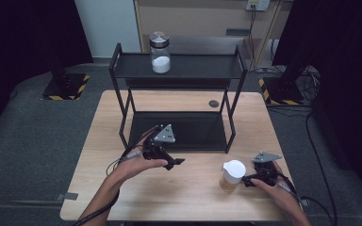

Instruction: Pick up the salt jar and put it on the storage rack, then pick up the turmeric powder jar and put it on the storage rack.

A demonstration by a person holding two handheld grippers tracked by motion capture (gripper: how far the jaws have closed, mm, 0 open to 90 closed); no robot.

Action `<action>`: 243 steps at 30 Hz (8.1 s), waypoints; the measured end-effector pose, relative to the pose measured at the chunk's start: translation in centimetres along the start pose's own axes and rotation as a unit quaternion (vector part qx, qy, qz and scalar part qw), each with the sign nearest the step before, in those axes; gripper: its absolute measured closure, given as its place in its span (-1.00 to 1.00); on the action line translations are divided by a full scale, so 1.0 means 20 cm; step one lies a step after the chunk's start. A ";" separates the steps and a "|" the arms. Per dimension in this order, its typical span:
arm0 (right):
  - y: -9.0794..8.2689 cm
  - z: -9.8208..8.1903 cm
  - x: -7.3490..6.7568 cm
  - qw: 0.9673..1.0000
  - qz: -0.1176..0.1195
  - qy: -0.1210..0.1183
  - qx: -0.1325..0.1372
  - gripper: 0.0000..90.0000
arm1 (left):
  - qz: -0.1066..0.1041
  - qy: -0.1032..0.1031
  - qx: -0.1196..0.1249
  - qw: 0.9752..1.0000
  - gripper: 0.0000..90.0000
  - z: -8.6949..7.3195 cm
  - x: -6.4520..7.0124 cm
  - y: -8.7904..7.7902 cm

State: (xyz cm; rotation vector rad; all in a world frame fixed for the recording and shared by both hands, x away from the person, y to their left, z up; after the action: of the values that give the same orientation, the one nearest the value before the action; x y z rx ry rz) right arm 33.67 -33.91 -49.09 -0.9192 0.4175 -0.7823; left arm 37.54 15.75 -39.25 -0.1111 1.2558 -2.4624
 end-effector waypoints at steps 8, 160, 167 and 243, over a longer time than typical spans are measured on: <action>0.00 0.00 0.00 1.000 0.000 0.000 0.000 -0.96 | -0.011 -0.024 -0.006 1.000 -0.94 -0.14 0.07 0.08; -0.17 0.04 -0.23 0.987 0.091 -0.114 0.070 -0.37 | -0.023 -0.050 -0.042 0.998 -1.00 -0.46 0.14 0.24; -0.17 0.04 -0.23 0.987 0.086 -0.118 0.072 -0.31 | -0.023 -0.050 -0.042 0.998 -1.00 -0.46 0.14 0.24; -0.19 0.81 -0.25 0.960 0.150 -0.230 0.056 -0.30 | -0.023 -0.049 -0.043 0.998 -1.00 -0.46 0.14 0.24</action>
State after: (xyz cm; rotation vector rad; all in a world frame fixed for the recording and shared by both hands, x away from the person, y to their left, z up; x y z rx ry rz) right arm 38.97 -22.64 -36.96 -0.8734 0.0968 -0.2949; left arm 34.27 19.17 -48.80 -0.2826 1.3309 -2.4110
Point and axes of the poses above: each handheld gripper's, and its own axes: y roughly forward along the jaws, z roughly out of its top, x roughly to its right, the point moved 6 cm from there along y, roughly forward along the jaws, and after that the axes turned 13 degrees about -x, right-handed, at the moved point
